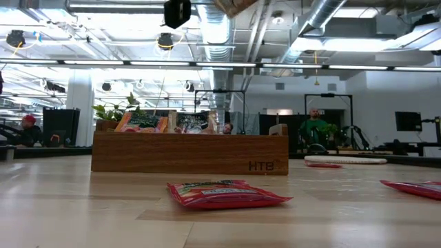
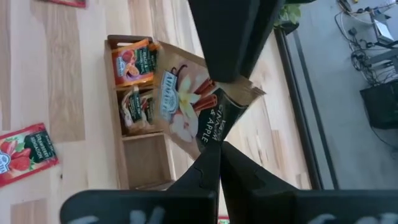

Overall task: Pick & Place Tea
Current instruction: Put the brown tea bag into the middle section of the wooden organizer

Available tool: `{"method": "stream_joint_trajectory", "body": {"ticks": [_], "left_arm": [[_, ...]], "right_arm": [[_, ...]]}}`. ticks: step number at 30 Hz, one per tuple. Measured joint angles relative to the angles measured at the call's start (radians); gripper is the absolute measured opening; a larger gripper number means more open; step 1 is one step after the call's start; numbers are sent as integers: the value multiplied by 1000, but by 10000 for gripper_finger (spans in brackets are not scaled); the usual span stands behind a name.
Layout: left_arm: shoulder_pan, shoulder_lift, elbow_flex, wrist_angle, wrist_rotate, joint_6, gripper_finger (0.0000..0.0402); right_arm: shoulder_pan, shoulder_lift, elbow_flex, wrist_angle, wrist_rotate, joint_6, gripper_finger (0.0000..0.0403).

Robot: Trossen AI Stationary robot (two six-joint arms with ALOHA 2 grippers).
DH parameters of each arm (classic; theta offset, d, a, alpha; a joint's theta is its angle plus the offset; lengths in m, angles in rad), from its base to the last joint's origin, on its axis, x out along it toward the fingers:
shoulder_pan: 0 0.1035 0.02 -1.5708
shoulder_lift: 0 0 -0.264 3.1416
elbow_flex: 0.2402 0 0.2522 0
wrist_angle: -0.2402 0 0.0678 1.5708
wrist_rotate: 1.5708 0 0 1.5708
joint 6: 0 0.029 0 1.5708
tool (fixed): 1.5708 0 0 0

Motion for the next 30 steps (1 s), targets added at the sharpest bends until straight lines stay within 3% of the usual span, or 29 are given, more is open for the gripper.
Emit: {"method": "stream_joint_trajectory", "body": {"ticks": [30], "left_arm": [[9, 40, 1, 28, -26, 1, 92]], "right_arm": [[-59, 0, 0, 81, -45, -103, 0]]}}
